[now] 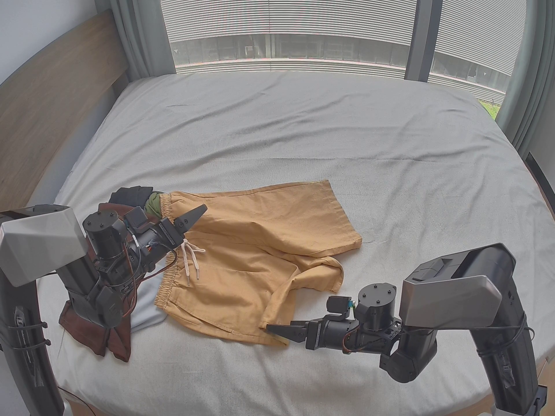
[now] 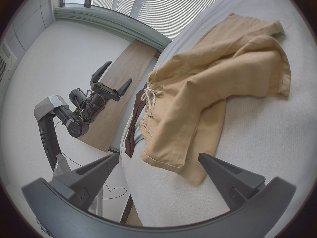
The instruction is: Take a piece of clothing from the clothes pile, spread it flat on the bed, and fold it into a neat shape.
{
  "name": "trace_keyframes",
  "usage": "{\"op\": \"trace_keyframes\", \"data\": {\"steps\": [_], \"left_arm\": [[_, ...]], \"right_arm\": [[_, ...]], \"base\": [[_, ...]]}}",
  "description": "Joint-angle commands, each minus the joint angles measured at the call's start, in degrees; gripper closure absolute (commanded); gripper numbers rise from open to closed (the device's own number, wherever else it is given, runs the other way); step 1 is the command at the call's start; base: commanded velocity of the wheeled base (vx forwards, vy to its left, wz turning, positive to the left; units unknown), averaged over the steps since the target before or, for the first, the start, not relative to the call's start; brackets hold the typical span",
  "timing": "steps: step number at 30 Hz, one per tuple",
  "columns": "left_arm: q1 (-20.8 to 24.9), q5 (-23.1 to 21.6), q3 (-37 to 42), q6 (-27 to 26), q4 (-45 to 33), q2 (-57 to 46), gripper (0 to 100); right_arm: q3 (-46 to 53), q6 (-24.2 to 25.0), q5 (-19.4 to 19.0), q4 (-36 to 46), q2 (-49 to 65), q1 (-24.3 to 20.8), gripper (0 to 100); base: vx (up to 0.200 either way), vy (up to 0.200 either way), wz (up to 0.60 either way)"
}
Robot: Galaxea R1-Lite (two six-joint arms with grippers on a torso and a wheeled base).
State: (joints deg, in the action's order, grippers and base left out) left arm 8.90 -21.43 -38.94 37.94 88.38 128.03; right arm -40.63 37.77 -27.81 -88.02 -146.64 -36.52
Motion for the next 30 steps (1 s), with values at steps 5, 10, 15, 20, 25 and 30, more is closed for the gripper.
{"op": "trace_keyframes", "data": {"steps": [5,10,15,20,25,30], "left_arm": [[-0.02,-0.01,0.00,0.03,0.04,0.03,0],[0.07,-0.01,0.00,0.03,0.04,0.03,0],[-0.02,-0.01,0.00,0.03,0.04,0.03,0],[0.07,-0.01,0.00,0.03,0.04,0.12,0],[0.07,-0.01,0.00,0.03,0.04,0.21,0],[0.07,-0.01,-0.09,0.03,0.04,0.47,0]], "right_arm": [[-3.84,0.55,-0.05,0.04,-4.09,-1.27,0],[-4.02,4.95,-0.23,-0.31,-3.21,-2.94,0],[-4.63,5.83,-0.23,-0.31,-2.51,-3.47,0],[-3.14,6.18,-0.23,-0.49,-0.40,-2.94,0],[-1.20,6.27,-0.23,-0.58,1.88,-2.24,0],[-0.41,6.27,-0.23,-0.58,3.64,-1.80,0]], "base": [[0.000,0.000,0.00],[0.000,0.000,0.00],[0.000,0.000,0.00],[0.000,0.000,0.00],[0.000,0.000,0.00],[0.000,0.000,0.00]]}}
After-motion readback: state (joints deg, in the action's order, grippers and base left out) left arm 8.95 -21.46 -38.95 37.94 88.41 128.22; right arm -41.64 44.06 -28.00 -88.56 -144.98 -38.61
